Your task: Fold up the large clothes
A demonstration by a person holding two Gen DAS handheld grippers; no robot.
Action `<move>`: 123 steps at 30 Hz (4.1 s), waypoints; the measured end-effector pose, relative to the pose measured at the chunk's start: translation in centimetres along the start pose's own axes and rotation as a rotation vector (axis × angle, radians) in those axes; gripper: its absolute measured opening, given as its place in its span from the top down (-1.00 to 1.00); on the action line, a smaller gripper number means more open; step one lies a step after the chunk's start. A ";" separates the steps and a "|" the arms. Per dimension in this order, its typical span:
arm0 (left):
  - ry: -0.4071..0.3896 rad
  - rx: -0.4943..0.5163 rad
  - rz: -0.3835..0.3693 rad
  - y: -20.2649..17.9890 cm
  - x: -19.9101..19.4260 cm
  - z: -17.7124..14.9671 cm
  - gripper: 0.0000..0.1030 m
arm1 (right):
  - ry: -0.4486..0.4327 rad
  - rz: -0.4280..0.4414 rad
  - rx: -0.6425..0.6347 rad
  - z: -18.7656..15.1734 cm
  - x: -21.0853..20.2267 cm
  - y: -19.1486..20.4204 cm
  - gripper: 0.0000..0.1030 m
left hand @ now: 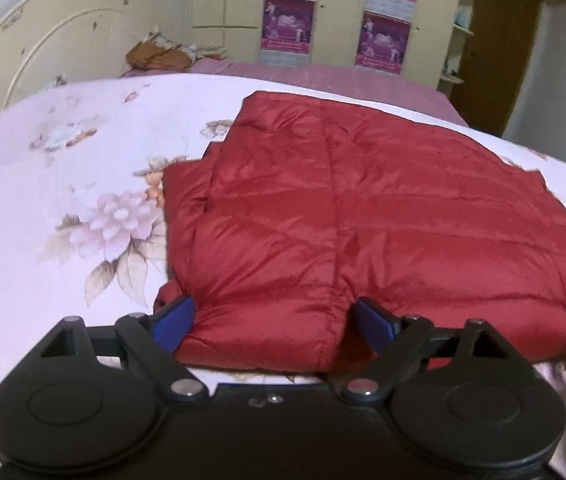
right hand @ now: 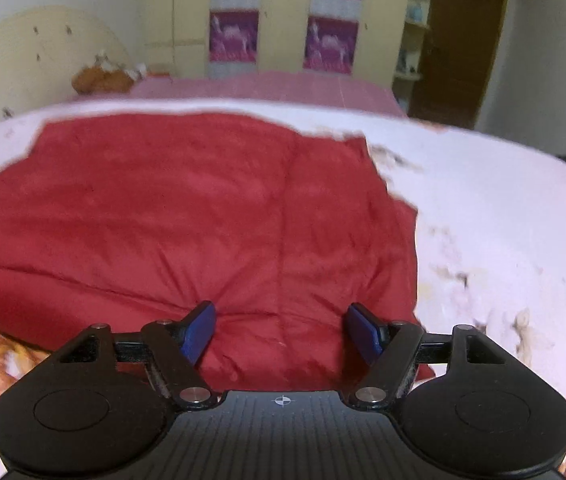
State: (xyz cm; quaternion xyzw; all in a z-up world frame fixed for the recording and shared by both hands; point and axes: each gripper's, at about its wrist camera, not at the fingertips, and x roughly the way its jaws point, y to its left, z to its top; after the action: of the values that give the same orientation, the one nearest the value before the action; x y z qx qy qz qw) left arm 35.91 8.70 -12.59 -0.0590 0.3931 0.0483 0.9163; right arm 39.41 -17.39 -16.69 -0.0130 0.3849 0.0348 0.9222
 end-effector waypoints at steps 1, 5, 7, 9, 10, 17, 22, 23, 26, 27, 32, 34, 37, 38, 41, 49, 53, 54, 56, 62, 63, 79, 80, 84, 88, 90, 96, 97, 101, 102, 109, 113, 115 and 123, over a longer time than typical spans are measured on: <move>0.002 -0.005 0.004 0.1 0.3 0.0 -0.68 | 0.011 0.003 0.006 0.1 0.3 -0.1 -0.37; 0.016 -0.079 -0.022 0.9 -1.2 0.1 -0.71 | 0.005 0.020 0.060 0.4 -1.6 -1.0 -0.38; 0.041 -0.137 -0.048 1.7 -1.9 0.0 -0.79 | 0.017 0.037 0.097 0.0 -2.6 -1.7 -0.38; 0.086 -0.210 -0.072 2.5 -2.2 -0.3 -0.86 | 0.037 0.054 0.138 -0.4 -3.5 -2.3 -0.38; 0.119 -0.257 -0.093 3.0 -2.1 -0.6 -0.86 | 0.051 0.063 0.157 -0.6 -3.6 -2.6 -0.38; 0.119 -0.448 -0.223 5.0 -0.5 -2.2 -0.87 | 0.126 0.212 0.384 -2.1 -2.5 -4.7 -0.38; 0.043 -0.568 -0.251 5.8 1.2 -1.5 -0.73 | 0.076 0.280 0.575 -1.0 -0.6 -7.0 -0.37; 0.034 -0.578 -0.250 5.8 1.6 -1.3 -0.63 | 0.070 0.281 0.592 -0.8 -0.3 -7.2 -0.37; 0.015 -0.607 -0.241 5.9 2.2 -1.1 -0.33 | 0.044 0.271 0.586 0.0 0.4 -7.1 0.02; 0.008 -0.619 -0.238 6.1 2.3 -1.0 -0.12 | 0.044 0.279 0.580 0.2 0.6 -7.2 0.23; 0.020 -0.621 -0.249 6.1 2.4 -0.5 0.45 | 0.032 0.270 0.534 1.1 0.2 -6.8 0.61; 0.016 -0.597 -0.248 6.0 1.6 -0.4 0.55 | 0.020 0.268 0.503 1.4 -0.7 -6.8 0.65; 0.023 -0.563 -0.254 6.1 0.1 -0.3 0.60 | 0.014 0.274 0.480 1.2 -2.1 -6.3 0.67; 0.029 -0.554 -0.259 6.2 -0.6 -0.4 0.60 | 0.015 0.275 0.472 0.9 -2.8 -6.3 0.67; 0.051 -0.509 -0.267 6.7 -3.1 -1.6 0.60 | 0.024 0.283 0.458 -0.5 -5.3 -5.9 0.67; 0.135 -0.446 -0.305 8.5 -10.5 -8.7 0.60 | 0.087 0.281 0.452 -8.3 -13.1 -5.0 0.67; 0.160 -0.444 -0.320 9.2 -12.9 -11.7 0.60 | 0.102 0.274 0.457 -11.6 -16.2 -4.8 0.67; 0.161 -0.445 -0.322 9.3 -13.4 -12.3 0.60 | 0.104 0.273 0.462 -12.2 -16.9 -4.8 0.67; 0.156 -0.434 -0.322 9.4 -14.0 -13.1 0.60 | 0.105 0.271 0.468 -13.0 -17.7 -4.8 0.67; 0.138 -0.401 -0.282 9.1 -13.9 -13.5 0.38 | 0.103 0.248 0.481 -13.3 -18.1 -4.5 0.44; 0.134 -0.385 -0.264 8.9 -14.1 -13.8 0.23 | 0.101 0.221 0.478 -13.2 -18.2 -4.4 0.29; 0.176 -0.472 -0.184 11.2 -15.7 -14.6 -0.63 | -0.130 0.047 0.255 -9.1 -23.7 -3.4 -0.16; 0.185 -0.481 -0.198 11.0 -15.6 -14.8 -0.63 | -0.127 0.076 0.231 -8.5 -23.4 -2.6 -0.16; 0.187 -0.489 -0.236 10.2 -14.8 -15.2 -0.64 | -0.113 0.179 0.138 -6.9 -21.3 1.7 -0.15; 0.143 -0.526 -0.255 10.0 -13.9 -15.4 -0.63 | -0.092 0.248 0.026 -5.5 -18.1 6.5 0.37; 0.122 -0.531 -0.260 9.8 -13.7 -15.4 -0.60 | -0.079 0.266 -0.018 -5.1 -16.2 8.7 0.54; 0.090 -0.560 -0.288 9.7 -13.1 -15.5 -0.17 | -0.048 0.253 -0.112 -4.7 -11.4 12.6 0.54; 0.093 -0.560 -0.298 9.7 -12.9 -15.5 -0.12 | -0.038 0.241 -0.118 -4.7 -10.7 12.8 0.54; 0.104 -0.569 -0.328 9.6 -12.3 -15.6 0.21 | 0.027 0.208 -0.155 -5.6 -7.4 14.1 0.55; 0.106 -0.565 -0.325 9.5 -12.3 -15.5 0.22 | 0.022 0.200 -0.162 -5.8 -7.1 14.2 0.55; 0.115 -0.553 -0.326 9.7 -11.9 -15.2 0.24 | 0.004 0.228 -0.149 -5.4 -10.3 13.4 0.54; 0.119 -0.546 -0.329 9.6 -11.9 -15.0 0.24 | 0.014 0.228 -0.178 -7.4 -12.8 13.3 0.54; 0.118 -0.536 -0.327 9.5 -11.9 -15.0 0.24 | 0.023 0.220 -0.187 -8.3 -13.4 13.5 0.54; 0.122 -0.501 -0.325 9.4 -11.7 -14.7 0.24 | 0.057 0.200 -0.173 -8.7 -13.7 14.2 0.54</move>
State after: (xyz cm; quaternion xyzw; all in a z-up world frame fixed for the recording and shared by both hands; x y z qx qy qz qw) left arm 16.11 15.40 -14.77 -0.3479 0.4088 -0.0072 0.8437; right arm 22.55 -4.38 -13.00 -0.0552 0.4057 0.1593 0.8983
